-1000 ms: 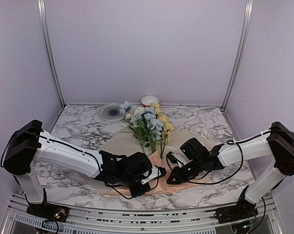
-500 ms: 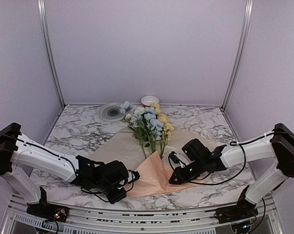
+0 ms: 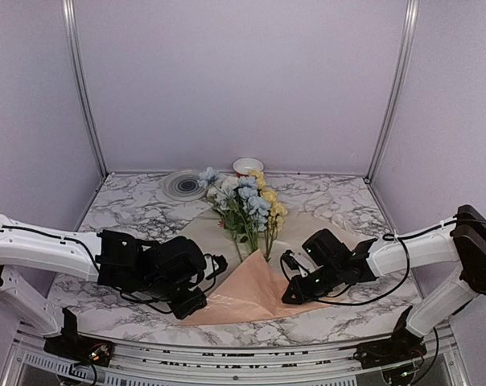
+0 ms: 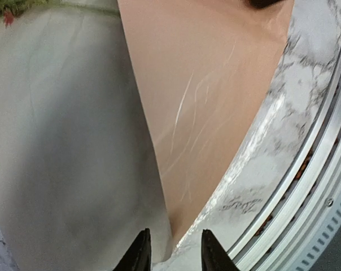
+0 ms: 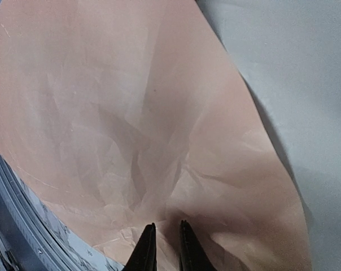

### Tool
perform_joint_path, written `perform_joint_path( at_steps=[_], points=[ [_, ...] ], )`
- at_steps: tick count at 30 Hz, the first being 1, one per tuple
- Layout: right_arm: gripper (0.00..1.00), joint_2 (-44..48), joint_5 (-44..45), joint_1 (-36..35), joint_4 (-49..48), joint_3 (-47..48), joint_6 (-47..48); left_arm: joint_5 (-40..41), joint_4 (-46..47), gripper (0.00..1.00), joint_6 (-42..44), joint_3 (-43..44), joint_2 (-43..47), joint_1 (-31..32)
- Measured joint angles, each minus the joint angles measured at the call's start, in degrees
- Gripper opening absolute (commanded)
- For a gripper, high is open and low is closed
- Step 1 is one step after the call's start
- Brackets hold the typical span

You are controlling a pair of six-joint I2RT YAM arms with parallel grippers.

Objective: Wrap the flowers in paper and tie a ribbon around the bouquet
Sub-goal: Press the fold line on the 1/4-folded wrapping paper.

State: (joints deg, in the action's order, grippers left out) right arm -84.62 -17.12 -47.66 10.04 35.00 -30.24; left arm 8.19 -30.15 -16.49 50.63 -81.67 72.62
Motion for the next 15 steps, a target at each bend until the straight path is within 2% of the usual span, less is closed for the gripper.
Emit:
perform_joint_path(
  at_steps=[5, 10, 13, 15],
  points=[
    [0.16, 0.1, 0.4, 0.0, 0.4, 0.1, -0.1, 0.9, 3.8, 0.33, 6.5, 15.3, -5.7, 0.0],
    [0.16, 0.4, 1.4, 0.0, 1.3, 0.3, -0.9, -0.2, 11.0, 0.33, 12.0, 26.2, -22.6, 0.1],
    [0.16, 0.4, 1.5, 0.0, 1.3, 0.3, -2.0, -0.1, 12.9, 0.33, 14.3, 28.5, -31.3, 0.1],
    [0.15, 0.4, 1.5, 0.0, 1.3, 0.3, -2.9, 0.3, 13.0, 0.33, 15.5, 28.5, -33.9, 0.1]
  ],
)
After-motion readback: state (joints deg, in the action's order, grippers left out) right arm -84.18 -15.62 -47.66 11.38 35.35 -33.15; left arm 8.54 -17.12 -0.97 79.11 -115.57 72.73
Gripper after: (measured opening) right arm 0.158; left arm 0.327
